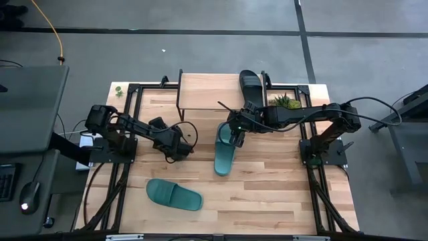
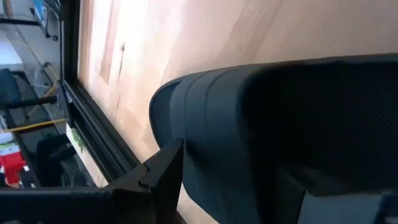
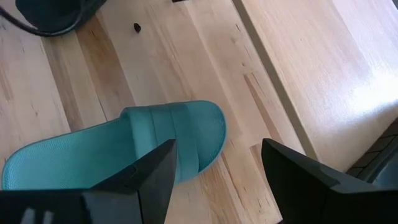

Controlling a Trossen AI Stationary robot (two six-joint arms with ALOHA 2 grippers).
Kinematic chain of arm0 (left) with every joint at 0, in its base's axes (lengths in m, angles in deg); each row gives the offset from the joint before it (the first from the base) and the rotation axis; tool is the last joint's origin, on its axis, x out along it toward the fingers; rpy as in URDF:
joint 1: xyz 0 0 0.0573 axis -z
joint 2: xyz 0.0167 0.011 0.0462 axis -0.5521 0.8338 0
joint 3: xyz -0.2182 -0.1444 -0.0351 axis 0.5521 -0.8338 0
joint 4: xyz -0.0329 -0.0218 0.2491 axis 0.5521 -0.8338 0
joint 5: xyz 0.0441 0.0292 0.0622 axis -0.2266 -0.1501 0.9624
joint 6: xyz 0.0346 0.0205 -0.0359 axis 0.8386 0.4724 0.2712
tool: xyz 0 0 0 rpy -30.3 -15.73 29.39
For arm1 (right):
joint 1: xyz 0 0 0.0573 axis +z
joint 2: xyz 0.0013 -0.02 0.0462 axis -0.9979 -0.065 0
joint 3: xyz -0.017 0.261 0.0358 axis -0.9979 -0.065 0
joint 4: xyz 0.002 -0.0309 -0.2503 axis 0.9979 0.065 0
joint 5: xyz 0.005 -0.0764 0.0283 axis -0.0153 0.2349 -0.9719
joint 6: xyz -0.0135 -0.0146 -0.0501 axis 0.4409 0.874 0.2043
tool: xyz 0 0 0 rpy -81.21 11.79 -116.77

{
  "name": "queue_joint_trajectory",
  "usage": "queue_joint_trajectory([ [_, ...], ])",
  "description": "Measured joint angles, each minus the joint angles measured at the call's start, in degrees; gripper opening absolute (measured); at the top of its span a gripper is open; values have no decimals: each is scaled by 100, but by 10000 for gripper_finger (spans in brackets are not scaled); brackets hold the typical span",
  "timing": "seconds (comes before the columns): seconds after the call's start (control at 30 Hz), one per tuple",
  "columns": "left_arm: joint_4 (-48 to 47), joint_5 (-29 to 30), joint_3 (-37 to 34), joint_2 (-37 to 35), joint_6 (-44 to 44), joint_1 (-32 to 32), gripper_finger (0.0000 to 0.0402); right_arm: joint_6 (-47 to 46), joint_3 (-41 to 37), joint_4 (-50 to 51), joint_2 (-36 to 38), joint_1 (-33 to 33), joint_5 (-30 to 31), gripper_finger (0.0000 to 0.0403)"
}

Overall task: Pick and place slides into the shelf
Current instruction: Put the black slide on the shelf

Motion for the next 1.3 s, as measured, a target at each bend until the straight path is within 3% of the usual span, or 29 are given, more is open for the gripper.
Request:
queue_joint_trajectory([
  [0.27,9,82,0,0,4,8,148,2,0,0,0,0,0,227],
  [0.63,-10,60,0,0,46,8,10,4,0,0,0,0,0,227],
  [0.83,-44,42,2,0,63,8,24,15,0,0,0,0,0,227],
  [1.03,-154,25,13,-15,61,9,5,67,0,-2,0,0,1,227],
  [1.3,-571,46,161,-171,-28,15,11,156,0,0,0,0,38,227],
])
